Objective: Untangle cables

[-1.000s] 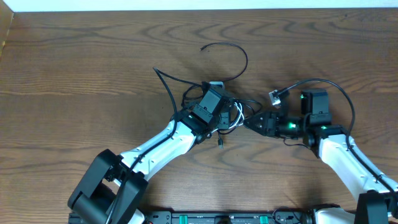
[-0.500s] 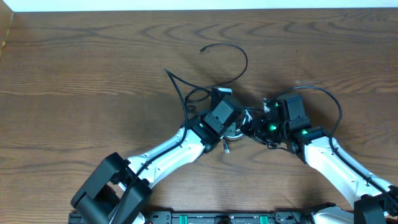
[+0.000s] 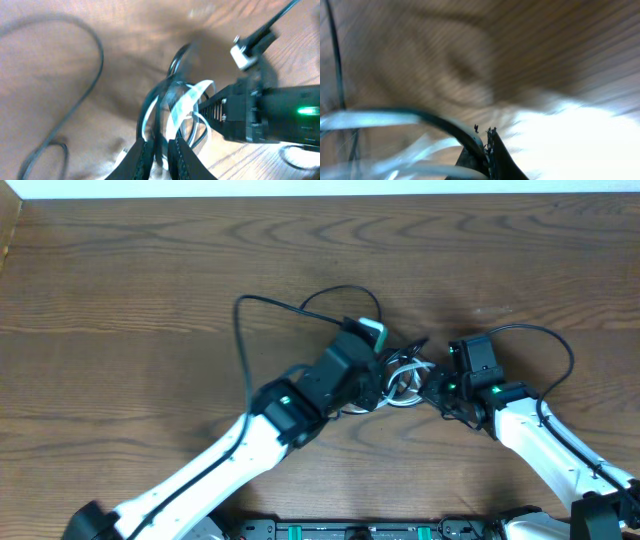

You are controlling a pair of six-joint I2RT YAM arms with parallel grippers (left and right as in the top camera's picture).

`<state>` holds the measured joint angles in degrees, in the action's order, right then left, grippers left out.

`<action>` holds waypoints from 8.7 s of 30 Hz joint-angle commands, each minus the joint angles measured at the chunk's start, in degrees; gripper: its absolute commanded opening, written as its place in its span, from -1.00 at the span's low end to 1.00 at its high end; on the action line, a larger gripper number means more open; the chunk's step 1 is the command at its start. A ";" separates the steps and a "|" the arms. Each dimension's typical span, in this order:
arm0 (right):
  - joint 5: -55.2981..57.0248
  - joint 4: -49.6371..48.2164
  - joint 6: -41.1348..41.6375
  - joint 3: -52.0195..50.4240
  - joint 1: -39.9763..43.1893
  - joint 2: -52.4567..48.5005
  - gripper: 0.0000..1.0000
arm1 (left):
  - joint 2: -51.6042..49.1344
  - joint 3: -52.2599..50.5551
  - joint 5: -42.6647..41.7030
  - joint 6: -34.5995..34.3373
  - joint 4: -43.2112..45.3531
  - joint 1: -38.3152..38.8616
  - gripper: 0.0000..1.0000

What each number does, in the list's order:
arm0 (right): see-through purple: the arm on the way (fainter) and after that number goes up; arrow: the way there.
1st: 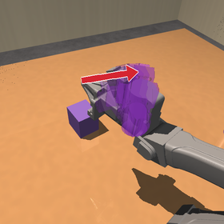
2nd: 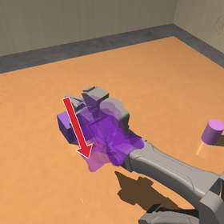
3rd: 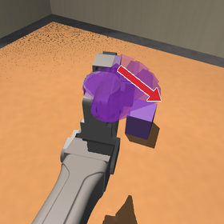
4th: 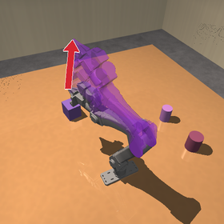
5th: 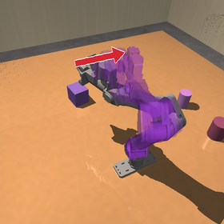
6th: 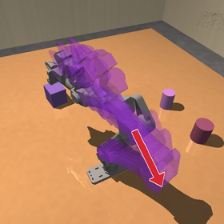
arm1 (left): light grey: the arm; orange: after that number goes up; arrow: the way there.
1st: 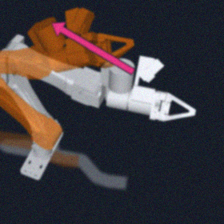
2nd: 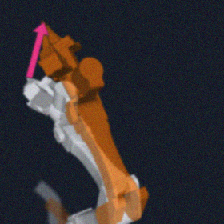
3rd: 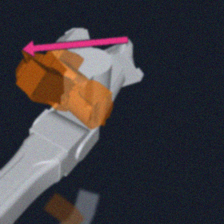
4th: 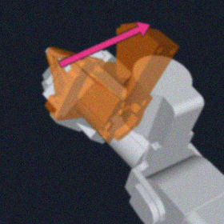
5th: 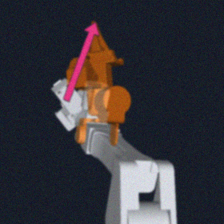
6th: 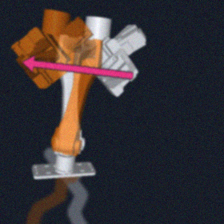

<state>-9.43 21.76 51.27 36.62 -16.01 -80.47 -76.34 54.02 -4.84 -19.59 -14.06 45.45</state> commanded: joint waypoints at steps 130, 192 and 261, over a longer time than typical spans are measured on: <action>-15.52 -15.39 -2.08 -0.31 -14.29 9.49 -0.98 | -4.13 0.63 4.04 -13.86 4.90 -7.74 -0.85; -11.41 0.09 -14.32 -0.31 3.54 15.52 -0.05 | -4.13 0.63 -15.02 -1.64 8.98 -7.78 -0.85; 1.66 7.19 -14.95 -0.24 5.64 16.11 -0.98 | -0.83 0.63 -55.43 -13.66 37.64 -20.39 -0.66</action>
<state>-9.34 29.21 41.28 36.51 -10.59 -65.19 -77.65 53.34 -61.49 -34.48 24.21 27.83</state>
